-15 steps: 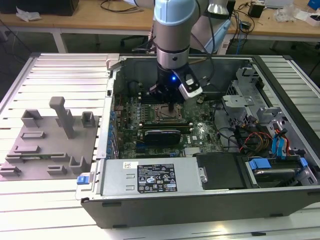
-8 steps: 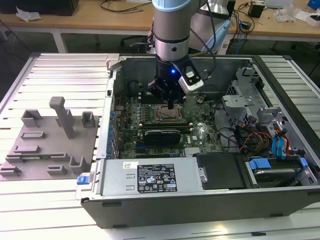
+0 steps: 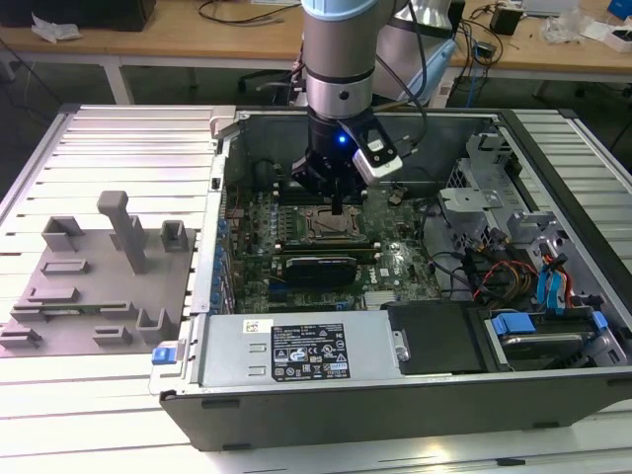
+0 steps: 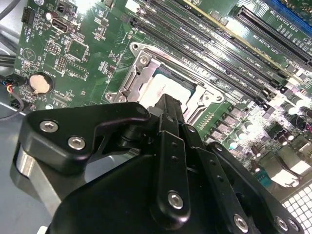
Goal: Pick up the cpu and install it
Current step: 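Install the second cpu locking lever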
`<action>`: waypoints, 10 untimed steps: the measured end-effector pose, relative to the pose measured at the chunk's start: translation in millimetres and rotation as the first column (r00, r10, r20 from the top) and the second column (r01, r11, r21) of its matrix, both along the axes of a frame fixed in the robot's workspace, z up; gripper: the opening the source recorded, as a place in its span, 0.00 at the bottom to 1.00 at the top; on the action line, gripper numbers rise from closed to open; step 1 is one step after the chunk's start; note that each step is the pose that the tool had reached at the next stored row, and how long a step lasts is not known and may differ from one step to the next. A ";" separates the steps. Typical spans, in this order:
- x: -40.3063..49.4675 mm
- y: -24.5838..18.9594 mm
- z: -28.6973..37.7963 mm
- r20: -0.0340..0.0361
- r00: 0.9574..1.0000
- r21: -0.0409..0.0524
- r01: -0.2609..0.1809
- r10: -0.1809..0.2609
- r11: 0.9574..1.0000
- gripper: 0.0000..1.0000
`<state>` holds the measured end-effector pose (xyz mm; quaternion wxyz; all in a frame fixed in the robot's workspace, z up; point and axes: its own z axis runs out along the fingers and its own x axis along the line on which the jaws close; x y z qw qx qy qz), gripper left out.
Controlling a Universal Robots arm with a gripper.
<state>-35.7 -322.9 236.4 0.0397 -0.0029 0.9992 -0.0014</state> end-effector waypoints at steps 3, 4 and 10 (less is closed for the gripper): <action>0.0 0.0 0.2 0.000 1.000 0.000 0.000 0.000 1.000 0.11; 0.0 0.0 0.4 0.000 1.000 0.000 0.000 0.000 1.000 0.11; 0.0 -5.0 0.4 0.000 1.000 0.000 0.000 0.000 1.000 0.11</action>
